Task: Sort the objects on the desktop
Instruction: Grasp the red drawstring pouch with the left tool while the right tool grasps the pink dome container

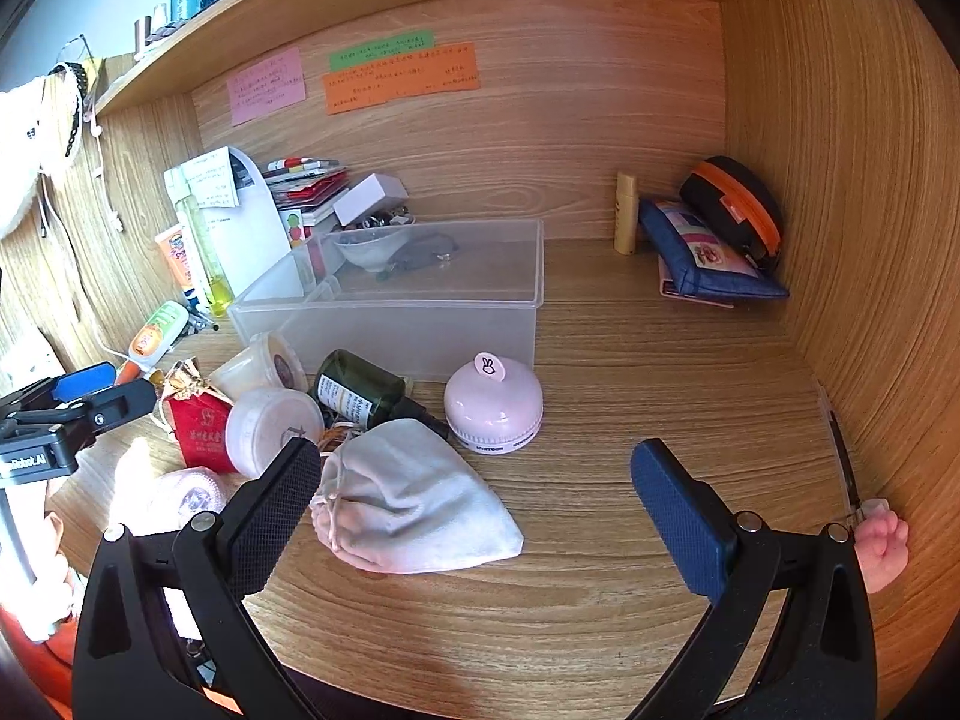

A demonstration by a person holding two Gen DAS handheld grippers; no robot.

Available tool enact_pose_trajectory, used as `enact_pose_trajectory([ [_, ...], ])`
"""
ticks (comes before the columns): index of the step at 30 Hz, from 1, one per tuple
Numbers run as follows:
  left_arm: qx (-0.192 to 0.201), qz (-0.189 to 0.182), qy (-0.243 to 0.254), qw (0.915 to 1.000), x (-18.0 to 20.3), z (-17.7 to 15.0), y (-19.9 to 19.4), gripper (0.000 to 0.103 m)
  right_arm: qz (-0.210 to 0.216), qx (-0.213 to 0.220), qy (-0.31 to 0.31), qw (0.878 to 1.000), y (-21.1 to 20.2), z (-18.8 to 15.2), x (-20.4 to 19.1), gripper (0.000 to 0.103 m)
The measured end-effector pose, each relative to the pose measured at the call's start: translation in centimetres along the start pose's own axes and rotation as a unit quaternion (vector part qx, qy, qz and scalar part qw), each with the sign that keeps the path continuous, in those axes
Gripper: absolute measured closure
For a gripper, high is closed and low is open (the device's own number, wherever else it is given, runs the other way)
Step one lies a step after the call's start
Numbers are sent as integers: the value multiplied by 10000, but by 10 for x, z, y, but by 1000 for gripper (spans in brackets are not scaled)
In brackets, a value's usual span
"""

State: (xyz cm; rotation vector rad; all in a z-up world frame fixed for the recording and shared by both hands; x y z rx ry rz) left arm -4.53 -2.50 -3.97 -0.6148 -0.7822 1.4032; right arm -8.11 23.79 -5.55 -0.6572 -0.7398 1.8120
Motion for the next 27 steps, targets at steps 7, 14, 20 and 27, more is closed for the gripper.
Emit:
enact_pose_trajectory([
  [7,-392,12,-44,9992,-18,1,25,0,-62,-161,50,9998,20,12,15,0],
  [14,-692,18,-48,9976,-17,-2,49,0,-41,-629,-150,9979,46,27,27,1],
  [20,-1059,-15,33,9944,-11,0,68,0,90,-1094,-248,9936,72,34,26,5],
  [27,-1246,-90,130,9921,-5,2,79,0,-7,-1392,-565,9886,96,34,10,11],
])
Point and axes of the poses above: each gripper's, at about its wrist camera, not at the fingertips, and y roughly the way its jaws point, x to its right, z to its top, the point moved 4 cm from there along y, roughly the way its jaws point, and after that the axes turned 12 degrees about -x, right-handed, at the moved point
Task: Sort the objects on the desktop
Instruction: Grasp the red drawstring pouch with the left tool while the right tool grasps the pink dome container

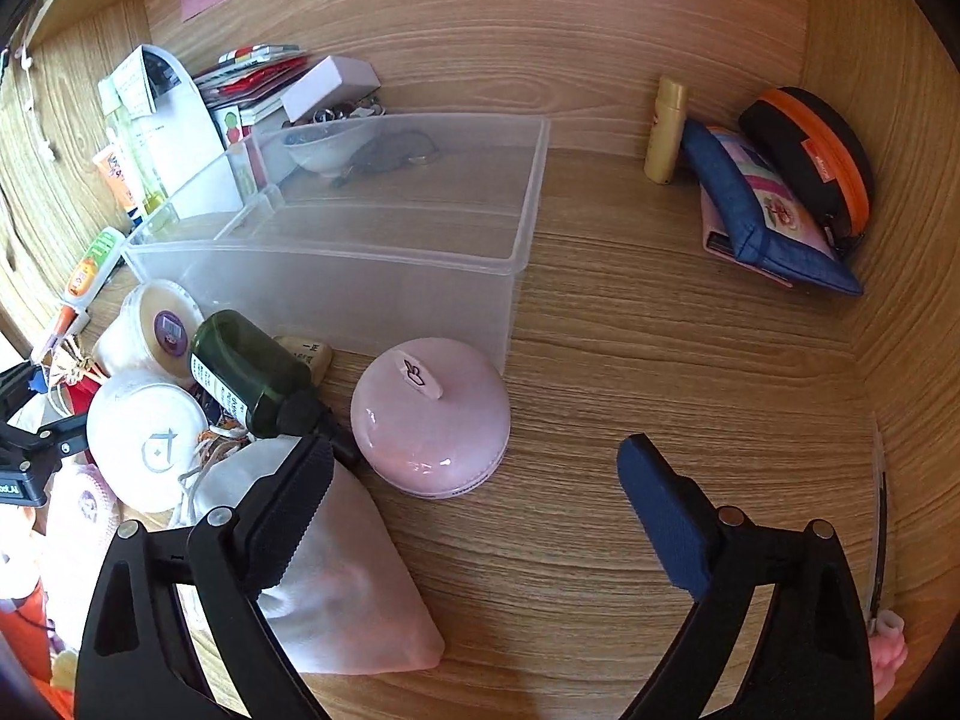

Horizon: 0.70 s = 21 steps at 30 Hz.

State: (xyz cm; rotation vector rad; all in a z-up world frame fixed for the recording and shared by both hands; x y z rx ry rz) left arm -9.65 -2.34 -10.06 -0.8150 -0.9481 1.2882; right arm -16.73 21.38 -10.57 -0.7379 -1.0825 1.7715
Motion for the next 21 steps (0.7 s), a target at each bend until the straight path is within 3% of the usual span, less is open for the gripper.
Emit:
enact_pose_trajectory([
  [5,-191,-4,28,9998,3,-1,10,0,113,-201,-39,9997,11,4,-4,15],
  [7,-251,-38,23,9997,5,-2,14,0,169,-272,-48,9995,15,4,-4,22],
  [10,-23,120,-9,9999,6,-2,12,1,235,-356,-43,9991,21,4,-7,27],
  [13,32,147,14,9999,6,-4,9,20,294,-316,-5,9991,23,3,-8,27],
  [15,57,150,-8,9999,5,-4,9,21,298,-284,-5,9992,24,3,-9,27],
  [17,86,231,-13,9997,4,-5,10,30,297,-255,-40,9992,23,2,-11,29],
  [19,100,191,1,9998,4,-8,9,42,309,-233,-107,9992,22,2,-14,39],
  [21,147,277,18,9995,5,-10,7,48,219,-204,-173,9994,21,3,-16,42],
])
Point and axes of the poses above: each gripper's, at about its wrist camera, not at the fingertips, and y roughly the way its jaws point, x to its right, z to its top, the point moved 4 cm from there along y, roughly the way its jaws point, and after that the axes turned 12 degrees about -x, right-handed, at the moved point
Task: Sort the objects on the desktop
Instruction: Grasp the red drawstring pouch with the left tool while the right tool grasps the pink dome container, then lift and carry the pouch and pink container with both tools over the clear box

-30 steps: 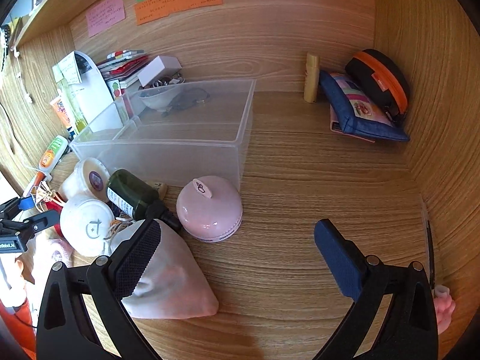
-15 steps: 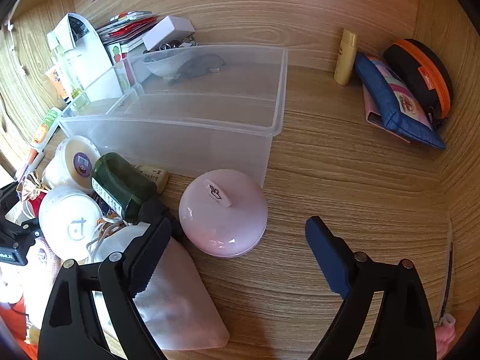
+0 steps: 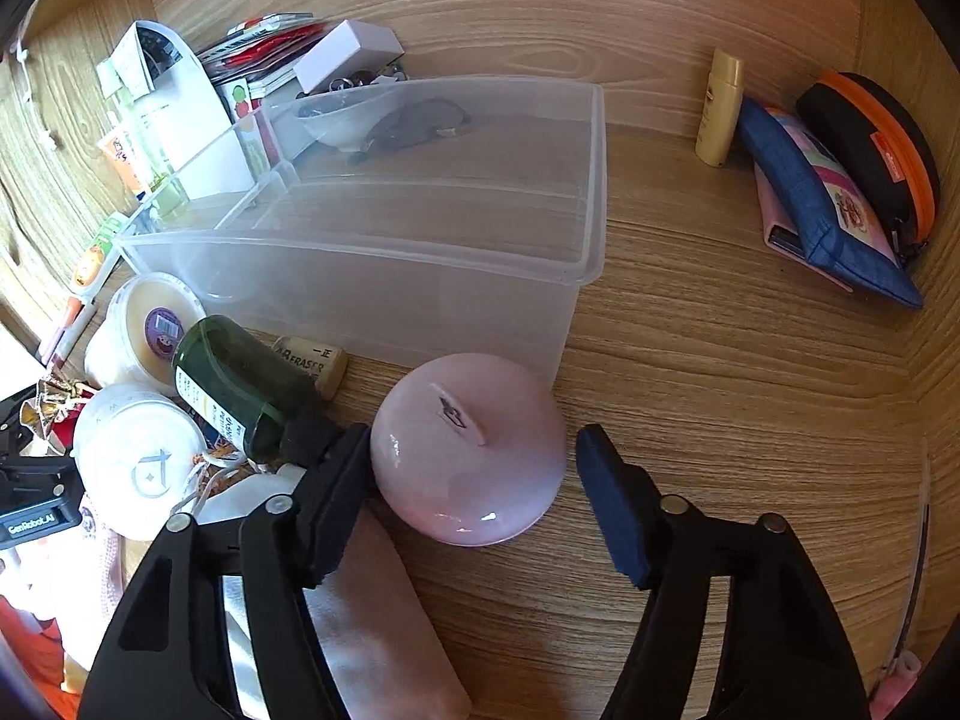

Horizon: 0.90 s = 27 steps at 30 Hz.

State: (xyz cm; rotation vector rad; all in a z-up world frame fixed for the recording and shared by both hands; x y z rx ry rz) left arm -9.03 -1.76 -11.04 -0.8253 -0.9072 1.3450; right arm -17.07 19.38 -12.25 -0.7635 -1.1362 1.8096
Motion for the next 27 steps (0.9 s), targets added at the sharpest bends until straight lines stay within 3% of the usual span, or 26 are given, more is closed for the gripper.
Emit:
enact_pose_trajectory([
  [8,232,-12,-17,9997,-6,-6,-23,78,-69,192,79,9998,-8,-5,5,42],
  [13,435,-7,-62,9990,-7,-5,-40,86,-63,386,152,9991,-25,-10,13,42],
  [27,1195,96,-74,9928,-9,21,-86,87,-93,1092,174,9938,-82,-8,20,42],
])
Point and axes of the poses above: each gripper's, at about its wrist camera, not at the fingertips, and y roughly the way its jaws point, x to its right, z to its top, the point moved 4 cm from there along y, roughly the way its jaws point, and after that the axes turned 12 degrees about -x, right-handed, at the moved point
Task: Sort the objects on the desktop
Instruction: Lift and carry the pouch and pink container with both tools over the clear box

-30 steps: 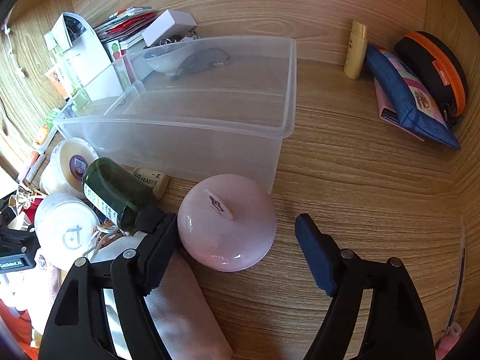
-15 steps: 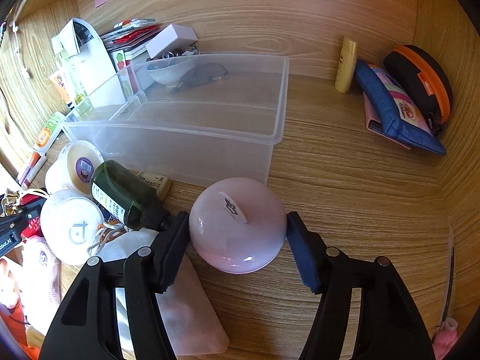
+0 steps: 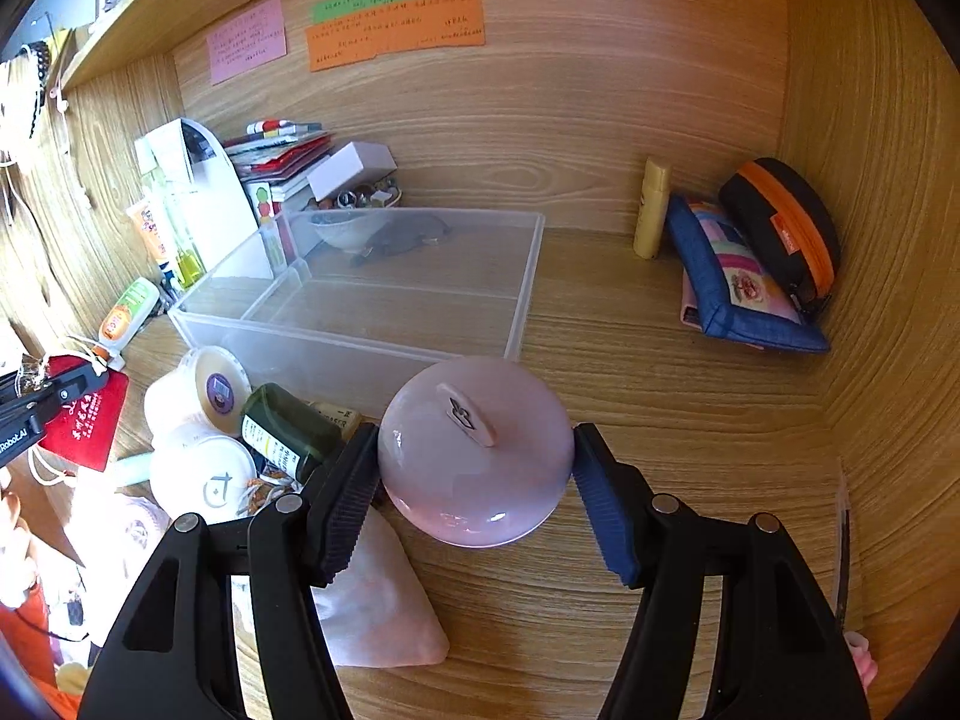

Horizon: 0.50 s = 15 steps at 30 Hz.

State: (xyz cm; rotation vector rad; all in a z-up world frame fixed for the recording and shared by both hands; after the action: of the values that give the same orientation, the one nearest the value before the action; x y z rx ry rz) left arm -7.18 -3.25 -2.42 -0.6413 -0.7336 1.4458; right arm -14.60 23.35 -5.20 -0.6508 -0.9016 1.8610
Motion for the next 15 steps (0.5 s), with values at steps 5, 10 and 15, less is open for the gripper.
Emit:
enact_pose_trajectory([
  [5,271,-81,30,9996,1,25,-9,87,-16,249,-2,9997,-15,11,0,42],
  [10,434,-212,86,9988,5,54,-12,87,12,429,-5,9991,-26,26,-1,42],
  [15,429,-314,158,9985,8,79,-5,87,17,508,-28,9987,-27,41,-3,42],
])
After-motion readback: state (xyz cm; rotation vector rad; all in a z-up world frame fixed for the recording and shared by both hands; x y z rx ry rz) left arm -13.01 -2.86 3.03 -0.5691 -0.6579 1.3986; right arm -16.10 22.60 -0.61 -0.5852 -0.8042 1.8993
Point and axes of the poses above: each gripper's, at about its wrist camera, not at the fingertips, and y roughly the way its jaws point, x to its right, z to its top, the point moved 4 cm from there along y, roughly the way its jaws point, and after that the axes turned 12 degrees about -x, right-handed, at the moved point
